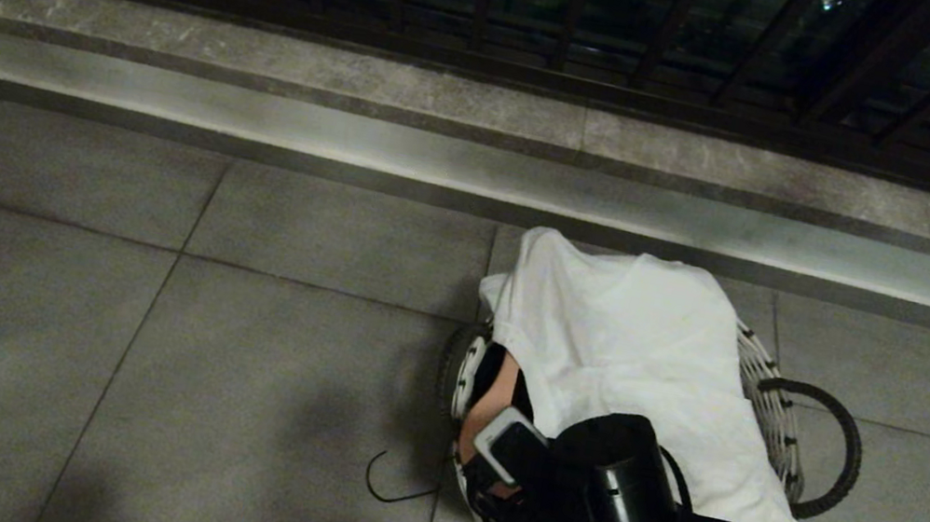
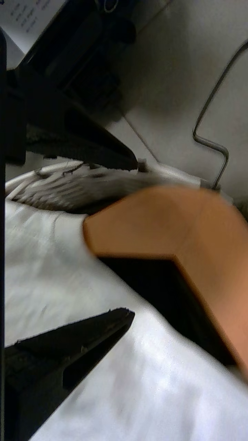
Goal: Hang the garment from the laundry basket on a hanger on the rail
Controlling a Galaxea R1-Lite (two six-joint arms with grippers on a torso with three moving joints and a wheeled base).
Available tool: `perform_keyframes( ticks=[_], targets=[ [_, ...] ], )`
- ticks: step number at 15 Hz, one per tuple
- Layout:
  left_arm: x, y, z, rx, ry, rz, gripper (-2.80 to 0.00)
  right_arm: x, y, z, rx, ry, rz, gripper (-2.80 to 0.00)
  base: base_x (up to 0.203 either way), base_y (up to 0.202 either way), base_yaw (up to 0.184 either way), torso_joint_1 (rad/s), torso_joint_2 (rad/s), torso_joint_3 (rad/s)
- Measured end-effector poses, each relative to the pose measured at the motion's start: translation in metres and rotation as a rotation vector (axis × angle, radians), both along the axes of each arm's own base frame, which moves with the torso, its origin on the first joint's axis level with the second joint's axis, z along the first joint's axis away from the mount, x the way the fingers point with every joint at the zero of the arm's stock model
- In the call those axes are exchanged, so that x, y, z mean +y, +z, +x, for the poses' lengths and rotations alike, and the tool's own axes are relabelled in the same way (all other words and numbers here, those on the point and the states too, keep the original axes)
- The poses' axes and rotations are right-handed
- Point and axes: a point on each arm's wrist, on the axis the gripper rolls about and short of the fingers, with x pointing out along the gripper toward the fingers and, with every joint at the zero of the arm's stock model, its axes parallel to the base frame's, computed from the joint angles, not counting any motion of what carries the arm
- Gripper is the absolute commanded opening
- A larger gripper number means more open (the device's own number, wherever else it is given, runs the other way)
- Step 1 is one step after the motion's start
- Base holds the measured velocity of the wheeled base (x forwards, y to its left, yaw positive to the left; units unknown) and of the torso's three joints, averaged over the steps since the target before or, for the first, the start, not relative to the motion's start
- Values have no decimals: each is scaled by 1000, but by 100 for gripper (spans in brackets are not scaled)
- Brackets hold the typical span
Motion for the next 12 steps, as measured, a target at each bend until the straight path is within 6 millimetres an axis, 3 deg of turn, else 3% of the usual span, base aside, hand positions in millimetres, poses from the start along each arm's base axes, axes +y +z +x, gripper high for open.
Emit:
perform_keyframes(
  ticks=[7, 12],
  targets=[
    [0, 0, 0, 0, 0, 0, -280, 13, -15, 21, -65, 11, -15, 0, 0, 0, 0, 0, 0, 0],
    [0, 0, 0, 0, 0, 0, -280, 2, -27, 41, -56, -33, -59, 0, 0, 0, 0, 0, 0, 0]
  ],
)
